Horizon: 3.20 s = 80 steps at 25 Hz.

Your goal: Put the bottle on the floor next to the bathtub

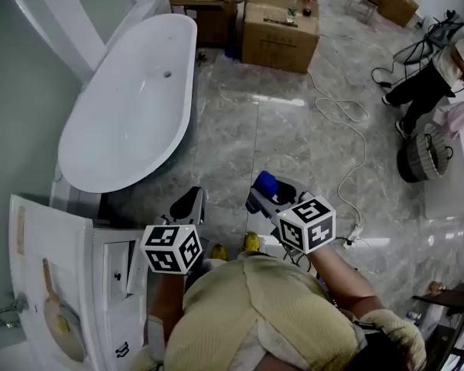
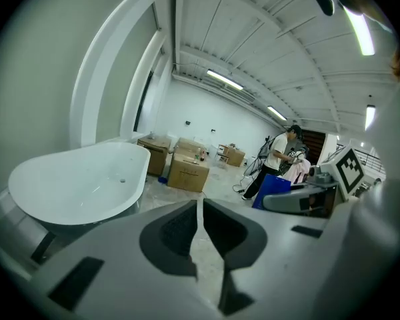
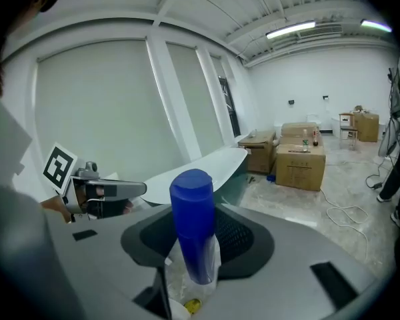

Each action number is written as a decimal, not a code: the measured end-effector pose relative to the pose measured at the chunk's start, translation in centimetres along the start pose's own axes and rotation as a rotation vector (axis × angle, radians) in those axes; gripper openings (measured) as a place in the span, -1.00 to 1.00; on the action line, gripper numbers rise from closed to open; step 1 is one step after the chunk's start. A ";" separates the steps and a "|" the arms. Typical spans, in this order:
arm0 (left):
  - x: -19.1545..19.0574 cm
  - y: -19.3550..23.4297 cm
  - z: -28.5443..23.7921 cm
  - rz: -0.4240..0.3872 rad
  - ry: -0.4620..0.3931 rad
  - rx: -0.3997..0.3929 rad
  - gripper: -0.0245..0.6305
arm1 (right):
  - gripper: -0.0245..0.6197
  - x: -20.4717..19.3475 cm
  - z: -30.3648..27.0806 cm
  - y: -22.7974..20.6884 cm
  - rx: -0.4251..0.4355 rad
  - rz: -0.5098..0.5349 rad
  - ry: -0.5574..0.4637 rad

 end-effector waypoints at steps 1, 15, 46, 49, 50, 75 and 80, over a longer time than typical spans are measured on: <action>0.1 -0.2 -0.1 -0.001 -0.002 0.003 -0.68 | -0.41 0.1 0.0 -0.2 0.005 0.001 0.001; 1.0 -2.6 -2.6 -0.011 -0.007 0.021 -0.68 | -0.41 1.8 -0.5 -3.0 0.071 0.023 0.017; 2.6 -5.6 -7.4 -0.033 0.006 0.051 -0.68 | -0.41 3.0 -0.4 -8.0 0.103 0.024 0.046; 3.4 -5.1 -9.1 -0.042 0.010 0.044 -0.68 | -0.41 3.7 -1.2 -9.3 0.085 0.013 0.048; 3.7 -4.9 -9.7 -0.047 0.010 0.044 -0.68 | -0.41 3.9 -1.6 -9.8 0.081 0.009 0.050; 11.8 4.1 -22.9 -0.084 0.095 -0.014 -0.68 | -0.41 13.0 -15.3 -16.9 0.048 -0.021 0.107; 12.6 6.0 -24.9 -0.106 0.110 -0.013 -0.68 | -0.41 14.4 -18.0 -18.2 0.041 -0.015 0.112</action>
Point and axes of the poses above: the fingertips, and each gripper's own axes: z backward along the fingers, y to its left, x out of its top, the point moved 2 cm from there along z, backward along the fingers, and after that the axes turned 15 degrees about x, right-handed, at the moved point
